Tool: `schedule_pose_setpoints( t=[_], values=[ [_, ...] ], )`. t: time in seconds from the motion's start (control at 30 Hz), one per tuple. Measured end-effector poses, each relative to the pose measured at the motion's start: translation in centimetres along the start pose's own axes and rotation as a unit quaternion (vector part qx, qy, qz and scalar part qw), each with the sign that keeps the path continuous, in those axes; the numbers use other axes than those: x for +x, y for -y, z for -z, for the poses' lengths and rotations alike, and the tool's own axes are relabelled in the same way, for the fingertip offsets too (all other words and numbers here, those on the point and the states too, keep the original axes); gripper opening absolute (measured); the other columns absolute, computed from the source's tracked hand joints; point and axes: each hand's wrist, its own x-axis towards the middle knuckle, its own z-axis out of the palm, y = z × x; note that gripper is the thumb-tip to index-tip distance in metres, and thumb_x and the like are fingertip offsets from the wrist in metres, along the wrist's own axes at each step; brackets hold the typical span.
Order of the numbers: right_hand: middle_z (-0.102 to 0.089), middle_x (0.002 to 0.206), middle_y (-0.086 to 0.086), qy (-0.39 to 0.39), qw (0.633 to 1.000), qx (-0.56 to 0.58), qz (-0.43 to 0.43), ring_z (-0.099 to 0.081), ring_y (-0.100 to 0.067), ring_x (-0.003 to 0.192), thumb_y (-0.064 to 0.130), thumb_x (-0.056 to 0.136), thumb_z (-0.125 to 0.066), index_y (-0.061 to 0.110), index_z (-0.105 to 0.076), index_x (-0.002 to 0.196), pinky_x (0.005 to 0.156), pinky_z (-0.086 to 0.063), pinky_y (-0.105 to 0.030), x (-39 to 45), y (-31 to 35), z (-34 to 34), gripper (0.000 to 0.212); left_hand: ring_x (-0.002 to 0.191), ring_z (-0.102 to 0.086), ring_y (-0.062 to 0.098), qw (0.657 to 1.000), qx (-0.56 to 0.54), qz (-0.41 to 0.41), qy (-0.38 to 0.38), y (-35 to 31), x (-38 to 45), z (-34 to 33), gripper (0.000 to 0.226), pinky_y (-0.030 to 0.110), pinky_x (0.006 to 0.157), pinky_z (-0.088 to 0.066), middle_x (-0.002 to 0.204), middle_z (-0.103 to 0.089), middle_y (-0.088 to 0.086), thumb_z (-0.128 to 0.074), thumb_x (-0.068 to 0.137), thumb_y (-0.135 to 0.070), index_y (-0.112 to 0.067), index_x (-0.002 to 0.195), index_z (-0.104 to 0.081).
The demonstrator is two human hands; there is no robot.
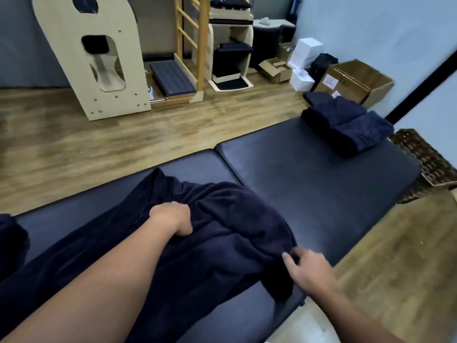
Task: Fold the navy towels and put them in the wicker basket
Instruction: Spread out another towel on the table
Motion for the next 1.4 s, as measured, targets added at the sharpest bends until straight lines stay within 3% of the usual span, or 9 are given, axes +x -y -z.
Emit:
schedule_pose_setpoints(
  t=[0.17, 0.3, 0.53, 0.67, 0.87, 1.03, 1.13, 1.27, 1.4],
  values=[
    [-0.059, 0.116, -0.010, -0.073, 0.986, 0.141, -0.056, -0.062, -0.037, 0.100, 0.025, 0.098, -0.050, 0.020, -0.066, 0.108, 0.085, -0.050, -0.041, 3.8, 0.6, -0.8, 0.020, 0.096, -0.062, 0.033, 0.963, -0.064, -0.036, -0.259, -3.6, 3.3, 0.2, 0.026, 0.039, 0.069, -0.046, 0.107, -0.062, 0.005, -0.040, 0.102, -0.031, -0.018, 0.123, -0.047],
    [-0.059, 0.132, -0.012, 0.011, 0.981, 0.179, -0.071, -0.057, -0.036, 0.119, 0.026, 0.097, -0.060, 0.016, -0.053, 0.137, 0.097, -0.046, -0.040, 8.2, 1.0, -0.8, 0.042, 0.069, -0.067, 0.030, 0.968, -0.187, 0.048, -0.161, -4.4, 6.1, -0.2, 0.056, 0.038, 0.059, -0.054, 0.089, -0.066, 0.008, -0.040, 0.105, -0.042, -0.032, 0.154, -0.015],
    [-0.070, 0.106, -0.005, 0.061, 0.989, 0.133, 0.018, -0.064, -0.032, 0.100, 0.013, 0.086, -0.048, 0.025, -0.067, 0.104, 0.082, -0.054, -0.037, 12.9, -1.3, -1.0, 0.029, 0.045, -0.068, 0.026, 0.938, -0.275, 0.140, -0.158, -8.0, 7.2, 3.1, 0.019, 0.042, 0.048, -0.061, 0.058, -0.071, 0.008, -0.050, 0.089, -0.008, -0.011, 0.093, -0.068],
    [-0.066, 0.110, -0.007, -0.058, 0.986, 0.156, -0.012, -0.063, -0.035, 0.100, 0.014, 0.083, -0.051, 0.021, -0.071, 0.104, 0.081, -0.051, -0.038, 16.8, -5.4, 3.5, 0.030, 0.067, -0.072, 0.031, 0.902, -0.302, 0.083, -0.297, -12.4, 8.7, 7.9, 0.023, 0.042, 0.069, -0.062, 0.067, -0.074, 0.007, -0.055, 0.085, -0.016, -0.015, 0.068, -0.070],
    [-0.063, 0.080, -0.009, -0.325, 0.881, 0.342, 0.022, -0.059, -0.032, 0.075, 0.011, 0.072, -0.053, 0.010, -0.068, 0.080, 0.073, -0.042, -0.038, 21.1, -10.9, 10.6, 0.018, 0.106, -0.067, 0.012, 0.737, -0.470, -0.078, -0.479, -21.5, 8.5, 11.6, 0.019, 0.028, 0.099, -0.048, 0.109, -0.075, -0.003, -0.064, 0.096, -0.017, -0.013, 0.108, -0.078],
    [-0.048, 0.059, 0.016, -0.096, 0.919, 0.220, 0.313, -0.053, -0.015, 0.057, 0.028, 0.066, -0.050, 0.020, -0.065, 0.070, 0.058, -0.046, -0.030, 18.8, -11.9, 7.9, 0.018, 0.098, -0.065, 0.033, 0.971, -0.173, 0.056, -0.157, -22.0, 9.8, 8.7, 0.018, 0.036, 0.081, -0.050, 0.105, -0.071, 0.008, -0.050, 0.083, -0.029, -0.018, 0.085, -0.065],
    [-0.053, 0.050, 0.015, 0.053, 0.943, 0.212, 0.249, -0.053, -0.008, 0.054, 0.040, 0.074, -0.056, 0.023, -0.063, 0.069, 0.058, -0.044, -0.028, 18.6, -12.4, 5.7, 0.019, 0.104, -0.060, 0.029, 0.990, -0.062, 0.096, -0.083, -22.5, 10.2, 7.3, 0.022, 0.038, 0.087, -0.050, 0.118, -0.065, 0.005, -0.046, 0.083, -0.032, -0.022, 0.092, -0.064],
    [-0.065, 0.081, 0.008, -0.069, 0.968, 0.232, 0.066, -0.065, -0.020, 0.079, 0.028, 0.089, -0.066, 0.023, -0.067, 0.085, 0.072, -0.048, -0.033, 21.2, -11.7, 4.8, 0.007, 0.114, -0.048, 0.029, 0.952, 0.127, 0.043, -0.275, -23.3, 12.1, 7.0, 0.028, 0.040, 0.088, -0.045, 0.122, -0.052, 0.007, -0.050, 0.094, -0.038, -0.018, 0.108, -0.065],
    [-0.064, 0.106, -0.002, 0.068, 0.991, 0.115, 0.014, -0.064, -0.029, 0.099, 0.038, 0.092, -0.064, 0.028, -0.060, 0.111, 0.075, -0.048, -0.035, 23.6, -10.4, 5.1, 0.022, 0.110, -0.061, 0.029, 0.979, -0.019, -0.011, -0.202, -24.1, 15.3, 7.6, 0.055, 0.037, 0.071, -0.044, 0.120, -0.062, 0.004, -0.045, 0.098, -0.057, -0.035, 0.146, -0.032]
  ],
)
